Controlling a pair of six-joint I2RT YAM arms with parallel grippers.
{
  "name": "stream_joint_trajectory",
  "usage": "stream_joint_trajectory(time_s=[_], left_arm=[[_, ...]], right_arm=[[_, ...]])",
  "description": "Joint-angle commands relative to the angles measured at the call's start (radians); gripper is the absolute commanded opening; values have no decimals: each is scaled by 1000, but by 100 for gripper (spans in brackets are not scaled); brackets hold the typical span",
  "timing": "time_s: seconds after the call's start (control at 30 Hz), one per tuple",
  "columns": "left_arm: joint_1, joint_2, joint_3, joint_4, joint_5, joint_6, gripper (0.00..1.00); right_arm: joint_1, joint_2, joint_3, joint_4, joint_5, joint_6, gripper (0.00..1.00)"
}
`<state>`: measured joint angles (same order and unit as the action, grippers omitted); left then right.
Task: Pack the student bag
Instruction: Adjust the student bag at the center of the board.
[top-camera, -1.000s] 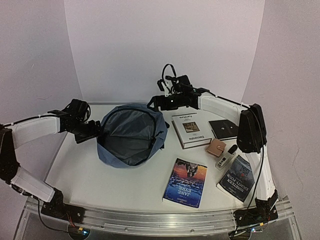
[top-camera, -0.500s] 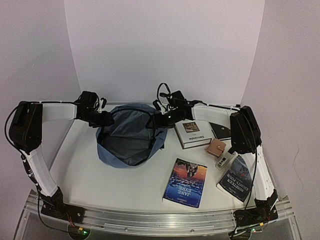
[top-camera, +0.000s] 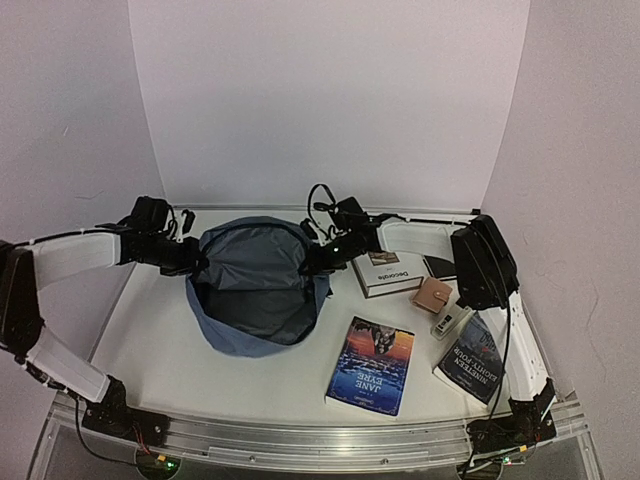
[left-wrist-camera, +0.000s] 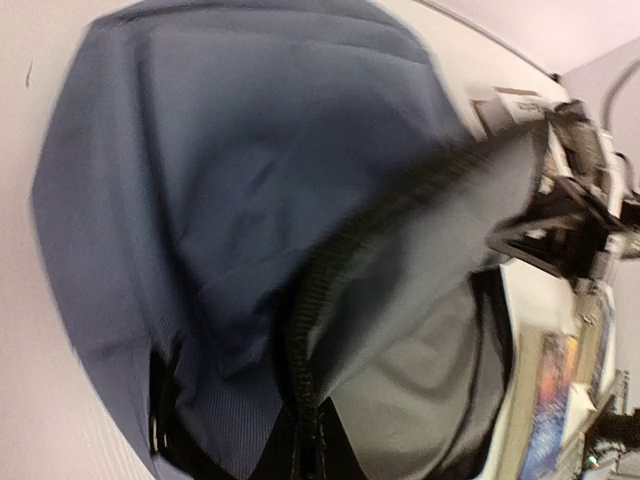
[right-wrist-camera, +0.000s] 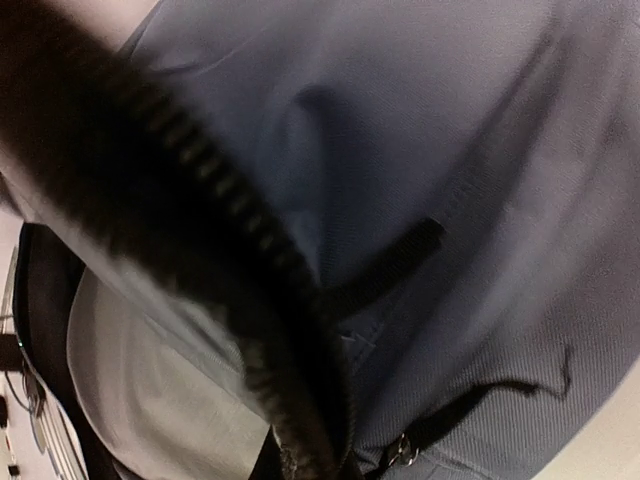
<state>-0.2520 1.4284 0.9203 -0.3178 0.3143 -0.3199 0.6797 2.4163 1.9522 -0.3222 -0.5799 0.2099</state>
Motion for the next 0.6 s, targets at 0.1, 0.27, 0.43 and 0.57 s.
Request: stream_joint_trajectory(time_s=[0.1,0.27,0.43,0.57], left_arm=[[5,-203,-17,-121,-34,-77,0],[43,39,144,-173,-133,-101,0],[112,230,193,-175,-133,-158,0],[132,330,195,-159,-114,-171,0]], right_arm=[[-18,-135,-39,-26,13,-105,0],[-49,-50,99,-52,67,-69,0],[-47,40,191,-132,137,-58,0],[-46,104,219,-172,164,-43,0]])
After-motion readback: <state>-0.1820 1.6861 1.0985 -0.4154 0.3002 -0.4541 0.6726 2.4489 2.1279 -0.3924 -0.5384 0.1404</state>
